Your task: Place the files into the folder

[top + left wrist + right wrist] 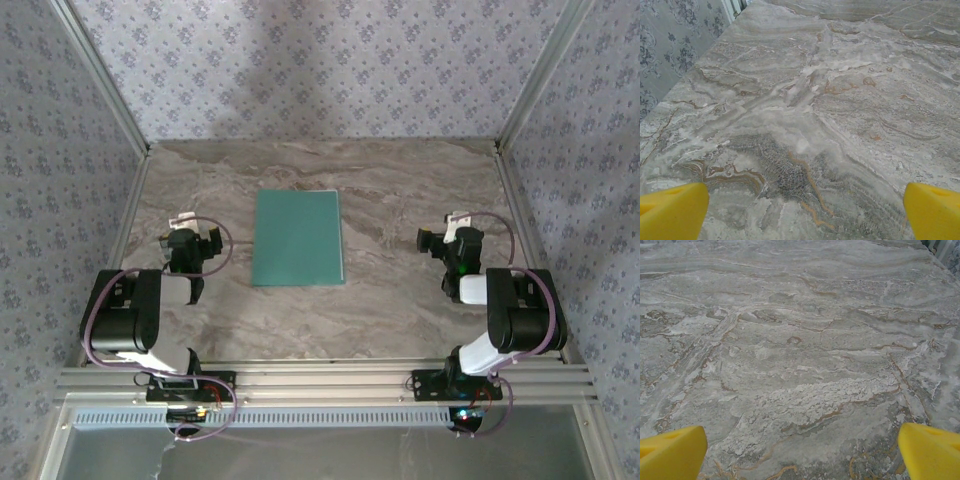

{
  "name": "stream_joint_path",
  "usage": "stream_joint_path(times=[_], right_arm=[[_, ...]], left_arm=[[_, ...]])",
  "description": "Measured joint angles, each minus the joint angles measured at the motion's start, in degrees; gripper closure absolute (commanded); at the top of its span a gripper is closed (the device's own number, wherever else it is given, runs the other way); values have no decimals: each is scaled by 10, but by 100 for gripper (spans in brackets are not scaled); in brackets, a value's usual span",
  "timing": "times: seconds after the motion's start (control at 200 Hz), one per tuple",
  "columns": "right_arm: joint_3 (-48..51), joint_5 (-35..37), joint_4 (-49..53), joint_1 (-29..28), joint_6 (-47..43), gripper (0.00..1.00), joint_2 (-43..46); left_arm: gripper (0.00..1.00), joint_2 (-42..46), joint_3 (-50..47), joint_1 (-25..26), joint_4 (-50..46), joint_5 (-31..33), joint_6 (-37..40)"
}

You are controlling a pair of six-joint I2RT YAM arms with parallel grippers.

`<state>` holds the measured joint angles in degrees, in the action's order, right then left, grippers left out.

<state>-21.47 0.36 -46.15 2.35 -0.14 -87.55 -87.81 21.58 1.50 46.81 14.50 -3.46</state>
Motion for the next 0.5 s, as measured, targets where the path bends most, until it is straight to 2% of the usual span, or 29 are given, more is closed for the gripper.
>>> stream_joint_path(times=[0.5], right_arm=[[0,0,0,0,-4,0,0]], left_arm=[[0,0,0,0,2,-2,0]])
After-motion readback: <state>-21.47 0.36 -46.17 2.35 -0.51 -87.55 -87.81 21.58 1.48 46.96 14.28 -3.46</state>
